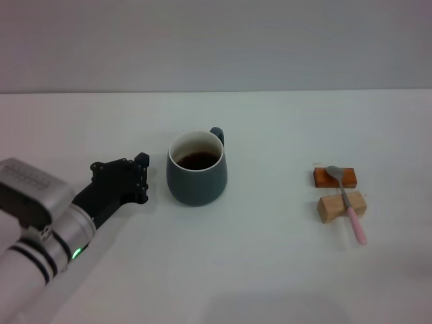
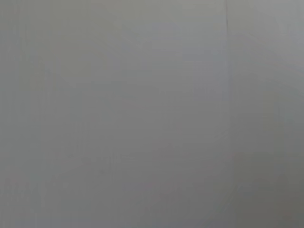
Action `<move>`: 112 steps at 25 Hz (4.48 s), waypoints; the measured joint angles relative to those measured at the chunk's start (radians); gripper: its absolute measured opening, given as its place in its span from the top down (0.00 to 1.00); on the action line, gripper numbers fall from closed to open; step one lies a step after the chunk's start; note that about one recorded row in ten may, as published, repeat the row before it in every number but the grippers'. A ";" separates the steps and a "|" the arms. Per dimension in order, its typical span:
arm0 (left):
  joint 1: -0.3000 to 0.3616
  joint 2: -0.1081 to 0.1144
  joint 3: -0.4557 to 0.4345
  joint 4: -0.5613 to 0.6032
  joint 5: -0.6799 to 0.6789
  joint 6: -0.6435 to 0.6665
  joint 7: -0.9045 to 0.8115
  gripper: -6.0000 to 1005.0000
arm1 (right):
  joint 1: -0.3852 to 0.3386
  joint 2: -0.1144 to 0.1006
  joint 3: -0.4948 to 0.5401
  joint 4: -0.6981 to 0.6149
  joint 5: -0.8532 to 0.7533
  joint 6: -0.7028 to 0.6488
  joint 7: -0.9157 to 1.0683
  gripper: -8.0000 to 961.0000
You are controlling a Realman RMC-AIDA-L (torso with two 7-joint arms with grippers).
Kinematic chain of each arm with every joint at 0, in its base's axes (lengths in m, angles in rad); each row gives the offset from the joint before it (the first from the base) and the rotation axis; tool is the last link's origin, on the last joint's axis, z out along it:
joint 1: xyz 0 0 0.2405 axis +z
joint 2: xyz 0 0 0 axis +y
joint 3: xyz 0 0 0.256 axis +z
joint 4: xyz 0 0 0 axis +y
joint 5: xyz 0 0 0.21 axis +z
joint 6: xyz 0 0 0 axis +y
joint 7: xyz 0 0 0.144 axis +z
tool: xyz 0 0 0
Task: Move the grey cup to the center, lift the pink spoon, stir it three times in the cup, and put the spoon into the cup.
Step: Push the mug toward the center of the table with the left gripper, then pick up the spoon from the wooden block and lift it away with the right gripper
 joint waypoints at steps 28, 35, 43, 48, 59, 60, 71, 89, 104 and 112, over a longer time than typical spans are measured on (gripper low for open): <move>-0.074 -0.004 0.226 0.159 0.000 -0.142 -0.071 1.00 | 0.016 -0.002 -0.002 0.014 0.000 0.014 0.000 0.46; -0.034 -0.002 0.152 0.156 -0.017 -0.120 -0.075 1.00 | 0.010 -0.001 -0.001 0.014 -0.036 0.034 0.000 0.46; 0.018 0.007 -0.112 0.093 -0.031 -0.006 -0.083 1.00 | -0.012 0.006 -0.087 0.024 -0.071 0.046 -0.019 0.46; 0.071 0.007 -0.266 0.093 -0.032 0.058 -0.073 1.00 | -0.094 0.014 -0.204 0.109 -0.072 0.019 -0.080 0.47; 0.106 0.013 -0.407 0.087 -0.032 0.118 -0.044 1.00 | -0.350 0.002 -0.524 0.409 -0.074 0.025 -0.209 0.46; 0.104 0.013 -0.410 0.086 -0.032 0.116 -0.023 1.00 | -0.358 0.000 -0.556 0.420 -0.074 0.026 -0.213 0.46; 0.116 0.017 -0.443 0.085 -0.032 0.140 -0.011 1.00 | -0.351 -0.017 -0.698 0.460 -0.020 0.148 -0.185 0.46; 0.131 0.018 -0.499 0.083 -0.032 0.150 -0.015 1.00 | -0.343 -0.079 -0.725 0.517 0.090 0.366 -0.157 0.46; 0.130 0.018 -0.500 0.079 -0.032 0.159 -0.016 1.00 | -0.307 -0.082 -0.713 0.459 0.091 0.447 -0.157 0.47; 0.132 0.016 -0.500 0.079 -0.032 0.160 -0.017 1.00 | -0.281 -0.082 -0.712 0.438 0.111 0.455 -0.157 0.47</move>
